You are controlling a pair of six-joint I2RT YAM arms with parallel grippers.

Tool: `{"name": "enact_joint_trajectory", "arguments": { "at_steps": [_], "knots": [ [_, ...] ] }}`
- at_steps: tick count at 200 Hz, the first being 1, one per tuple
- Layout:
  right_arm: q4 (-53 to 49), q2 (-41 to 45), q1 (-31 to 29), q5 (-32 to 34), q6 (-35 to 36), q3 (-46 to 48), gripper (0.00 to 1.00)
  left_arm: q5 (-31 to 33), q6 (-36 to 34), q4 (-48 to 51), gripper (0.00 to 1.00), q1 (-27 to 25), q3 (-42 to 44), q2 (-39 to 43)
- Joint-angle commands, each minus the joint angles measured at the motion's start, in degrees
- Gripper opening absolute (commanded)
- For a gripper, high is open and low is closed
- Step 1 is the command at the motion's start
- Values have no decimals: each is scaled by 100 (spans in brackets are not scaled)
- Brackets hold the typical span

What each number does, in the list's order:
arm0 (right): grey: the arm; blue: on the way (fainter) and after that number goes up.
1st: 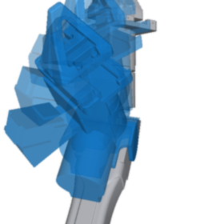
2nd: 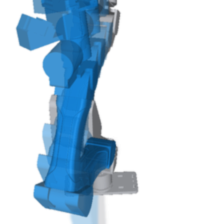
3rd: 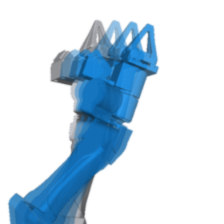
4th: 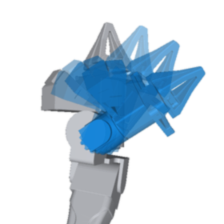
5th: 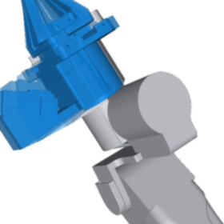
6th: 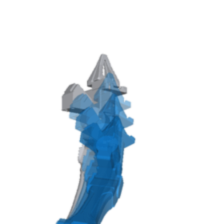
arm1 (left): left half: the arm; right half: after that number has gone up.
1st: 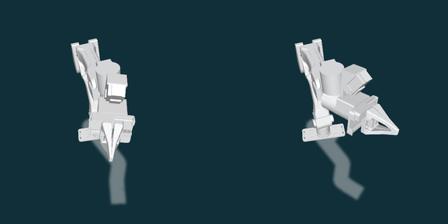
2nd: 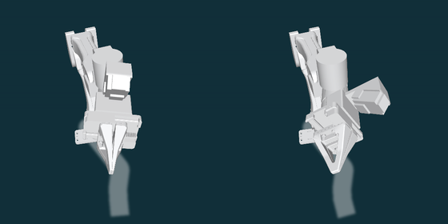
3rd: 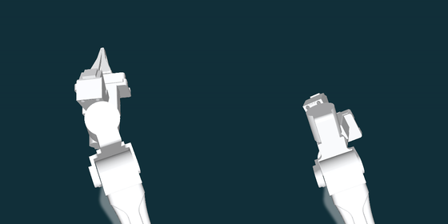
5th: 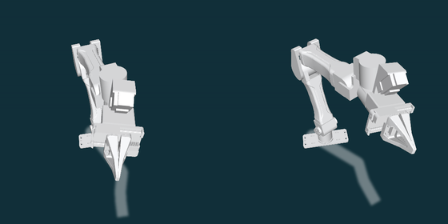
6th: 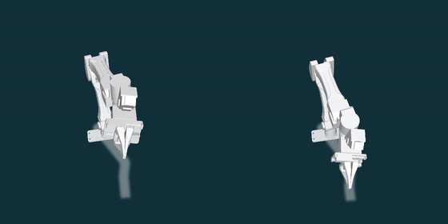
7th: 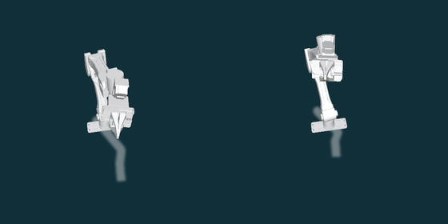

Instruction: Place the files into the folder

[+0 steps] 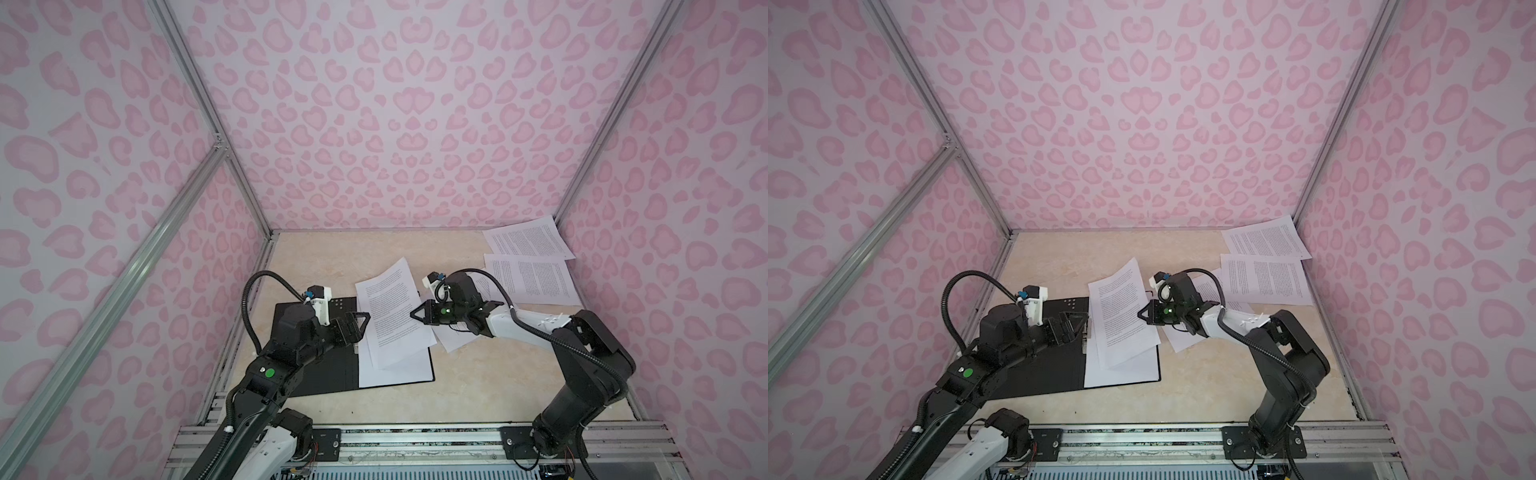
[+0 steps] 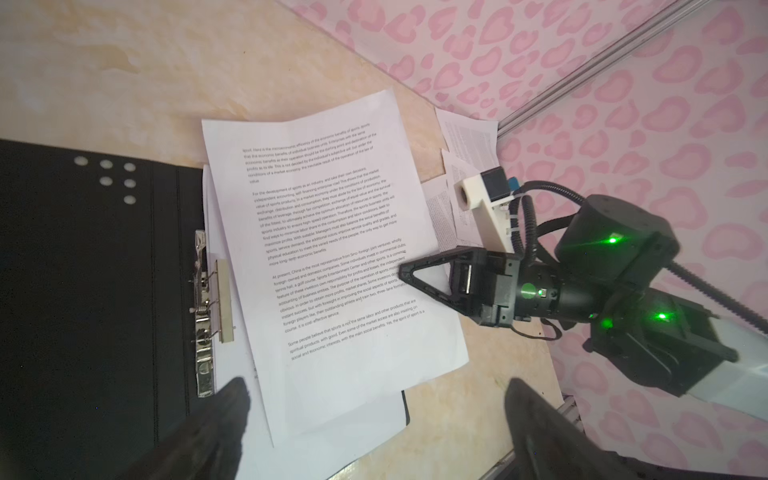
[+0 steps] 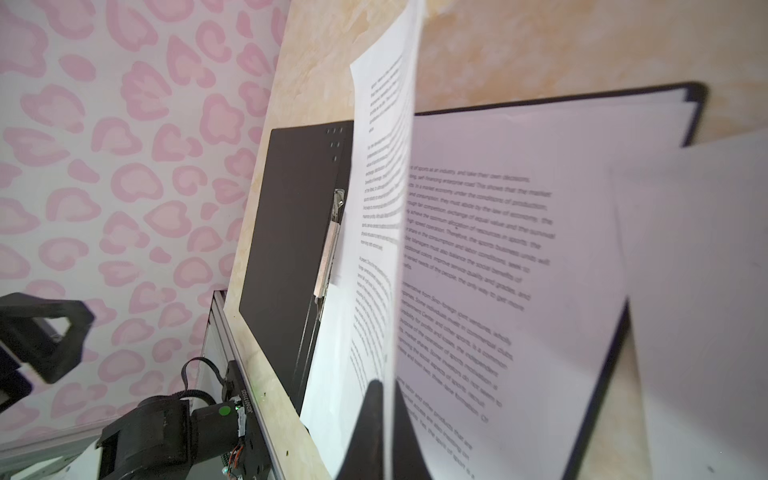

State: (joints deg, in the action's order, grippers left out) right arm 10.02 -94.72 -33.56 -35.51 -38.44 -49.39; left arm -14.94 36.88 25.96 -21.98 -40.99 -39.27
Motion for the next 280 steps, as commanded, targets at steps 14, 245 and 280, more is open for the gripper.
{"name": "enact_joint_trajectory", "arguments": {
  "at_steps": [14,245,280],
  "knots": [
    [456,483,21,425,-258,663,0,261,-1004,1306,97,5,-572,-89],
    [2985,456,-829,817,-1824,1889,0,604,-1113,1325,97,213,-304,446],
    [3084,390,-920,830,-1883,1888,0,611,-1113,1325,98,213,-304,409]
  ]
}}
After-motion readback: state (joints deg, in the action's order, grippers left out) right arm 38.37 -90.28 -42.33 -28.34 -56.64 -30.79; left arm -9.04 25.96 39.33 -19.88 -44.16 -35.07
